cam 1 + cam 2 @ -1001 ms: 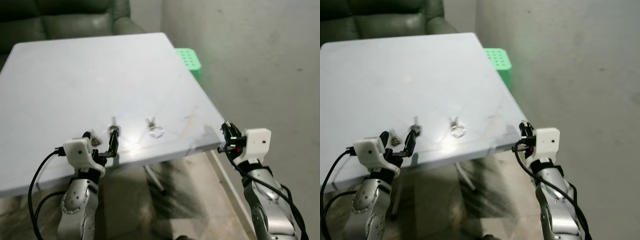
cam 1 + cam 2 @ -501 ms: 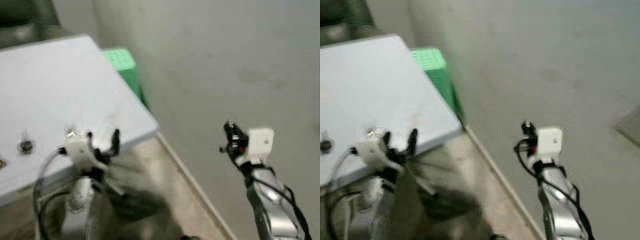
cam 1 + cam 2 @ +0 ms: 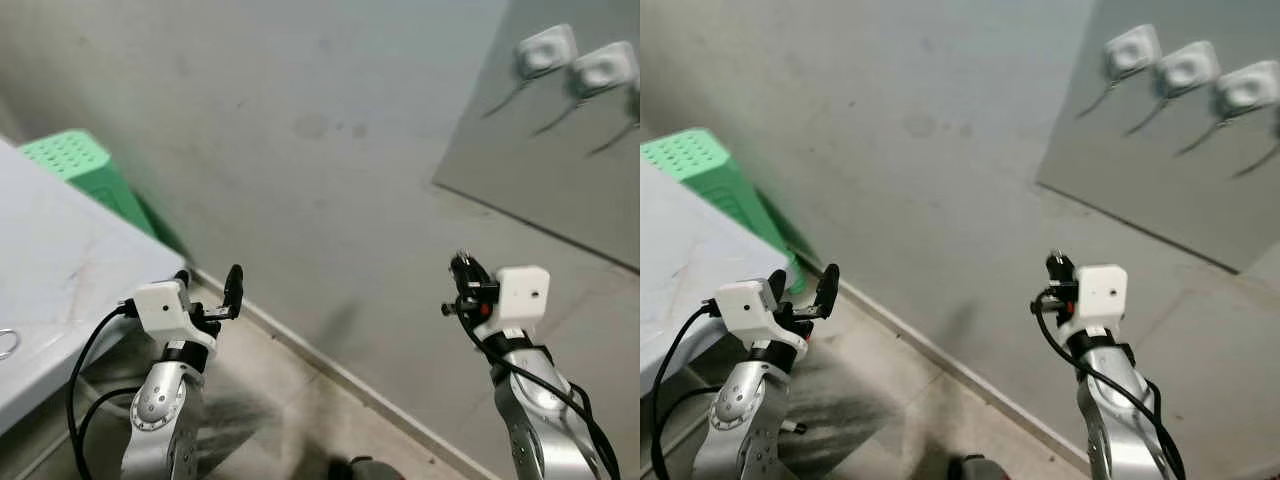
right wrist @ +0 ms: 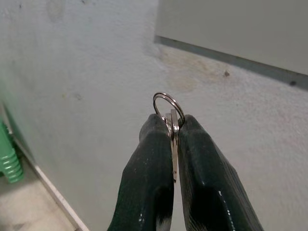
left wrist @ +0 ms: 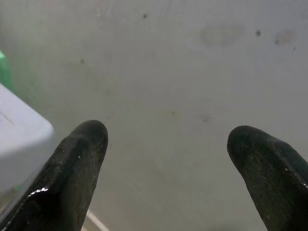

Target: Hang keys on a hook

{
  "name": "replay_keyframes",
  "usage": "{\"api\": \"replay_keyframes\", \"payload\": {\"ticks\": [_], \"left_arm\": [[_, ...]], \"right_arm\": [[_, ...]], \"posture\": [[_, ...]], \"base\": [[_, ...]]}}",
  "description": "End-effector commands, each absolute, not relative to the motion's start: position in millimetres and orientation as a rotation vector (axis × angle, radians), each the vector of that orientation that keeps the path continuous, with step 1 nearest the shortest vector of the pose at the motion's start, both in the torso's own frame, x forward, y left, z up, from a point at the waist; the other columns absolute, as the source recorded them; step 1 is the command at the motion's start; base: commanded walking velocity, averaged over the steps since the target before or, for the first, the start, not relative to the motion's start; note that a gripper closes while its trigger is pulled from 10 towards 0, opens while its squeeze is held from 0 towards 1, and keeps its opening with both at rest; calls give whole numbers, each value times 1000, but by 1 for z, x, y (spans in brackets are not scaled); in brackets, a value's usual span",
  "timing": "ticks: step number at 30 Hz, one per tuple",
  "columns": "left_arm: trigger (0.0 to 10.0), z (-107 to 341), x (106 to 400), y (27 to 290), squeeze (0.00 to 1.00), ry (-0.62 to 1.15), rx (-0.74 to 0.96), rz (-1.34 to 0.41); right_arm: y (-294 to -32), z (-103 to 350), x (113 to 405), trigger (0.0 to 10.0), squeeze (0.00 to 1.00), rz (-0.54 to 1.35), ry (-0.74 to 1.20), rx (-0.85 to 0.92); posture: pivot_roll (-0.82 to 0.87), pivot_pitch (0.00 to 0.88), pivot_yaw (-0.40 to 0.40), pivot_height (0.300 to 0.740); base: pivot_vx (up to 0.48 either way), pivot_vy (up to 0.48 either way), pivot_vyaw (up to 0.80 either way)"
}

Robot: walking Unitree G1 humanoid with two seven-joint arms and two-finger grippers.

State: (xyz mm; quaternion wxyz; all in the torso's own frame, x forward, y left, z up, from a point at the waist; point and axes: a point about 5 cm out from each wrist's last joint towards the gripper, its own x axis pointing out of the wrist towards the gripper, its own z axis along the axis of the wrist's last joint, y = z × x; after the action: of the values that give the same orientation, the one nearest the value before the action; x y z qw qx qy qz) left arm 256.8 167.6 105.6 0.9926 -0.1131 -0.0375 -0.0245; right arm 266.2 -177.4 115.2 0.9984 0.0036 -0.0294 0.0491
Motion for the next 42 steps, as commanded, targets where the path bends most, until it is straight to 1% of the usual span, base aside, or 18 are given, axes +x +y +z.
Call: {"api": "replay_keyframes", "payload": {"ticks": [1, 23, 37, 42], "left_arm": [[10000, 103, 256, 164, 0, -52, -233, -50], [10000, 102, 251, 157, 0, -42, -253, -68], [10000, 112, 255, 146, 0, -44, -219, -139], [10000, 114, 258, 138, 0, -39, -233, -160]], "right_arm": [[-179, 122, 267, 10000, 0, 96, -82, 3], [-176, 123, 264, 10000, 0, 122, -77, -1], [-177, 128, 261, 10000, 0, 129, -90, -13], [-177, 130, 262, 10000, 0, 122, -98, -9]], "posture": [[-7, 126, -65, 740], [-6, 120, -72, 740], [-16, 149, -67, 740], [-20, 142, -61, 740]], "base": [[0, 0, -781], [0, 0, -780], [0, 0, 0], [0, 0, -738]]}}
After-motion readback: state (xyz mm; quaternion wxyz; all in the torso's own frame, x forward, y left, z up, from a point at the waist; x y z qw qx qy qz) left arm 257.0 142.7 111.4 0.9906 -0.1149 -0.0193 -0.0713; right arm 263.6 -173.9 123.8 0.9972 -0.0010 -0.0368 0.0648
